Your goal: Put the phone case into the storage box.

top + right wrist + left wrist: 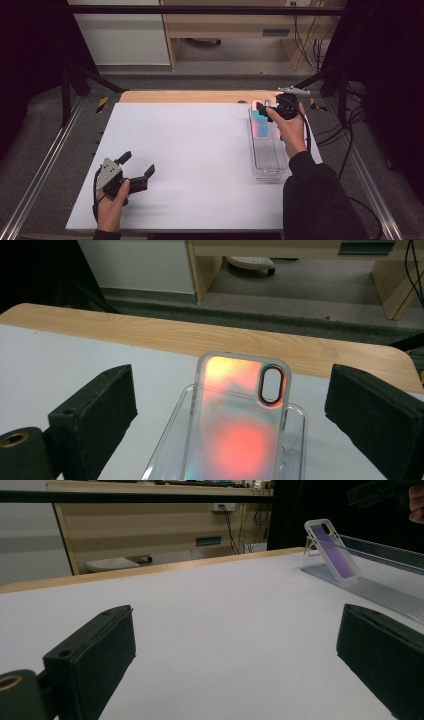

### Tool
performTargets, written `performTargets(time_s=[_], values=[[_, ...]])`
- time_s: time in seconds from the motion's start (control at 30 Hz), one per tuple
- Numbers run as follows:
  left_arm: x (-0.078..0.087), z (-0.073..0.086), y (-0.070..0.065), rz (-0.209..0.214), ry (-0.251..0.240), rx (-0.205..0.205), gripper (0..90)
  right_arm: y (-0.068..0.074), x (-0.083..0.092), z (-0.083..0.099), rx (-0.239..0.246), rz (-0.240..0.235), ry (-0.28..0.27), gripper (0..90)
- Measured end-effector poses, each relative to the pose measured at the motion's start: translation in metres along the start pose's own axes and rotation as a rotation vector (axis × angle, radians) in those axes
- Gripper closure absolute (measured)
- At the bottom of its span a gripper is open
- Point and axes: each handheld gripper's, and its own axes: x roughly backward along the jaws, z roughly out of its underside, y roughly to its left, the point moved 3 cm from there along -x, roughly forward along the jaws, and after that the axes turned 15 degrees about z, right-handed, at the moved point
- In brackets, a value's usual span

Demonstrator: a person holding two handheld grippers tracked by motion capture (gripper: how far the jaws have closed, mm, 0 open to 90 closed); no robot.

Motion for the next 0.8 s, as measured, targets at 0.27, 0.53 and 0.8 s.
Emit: performTargets(time_s=[0.27, 0.53, 0.8], values=[[0.0, 0.0, 0.0, 0.0, 0.0, -0.001, 1.9, 0.003, 0.0, 0.001, -0.044, -0.041, 0.017, 5.3], [0.0, 0.0, 0.0, 0.001, -0.001, -0.001, 2.0, 0.007, 0.0, 0.0, -0.049, -0.053, 0.015, 5.2], [0.0, 0.0, 0.0, 0.001, -0.002, -0.004, 1.9, 0.011, 0.002, -0.001, -0.057, -0.07, 0.013, 5.1]])
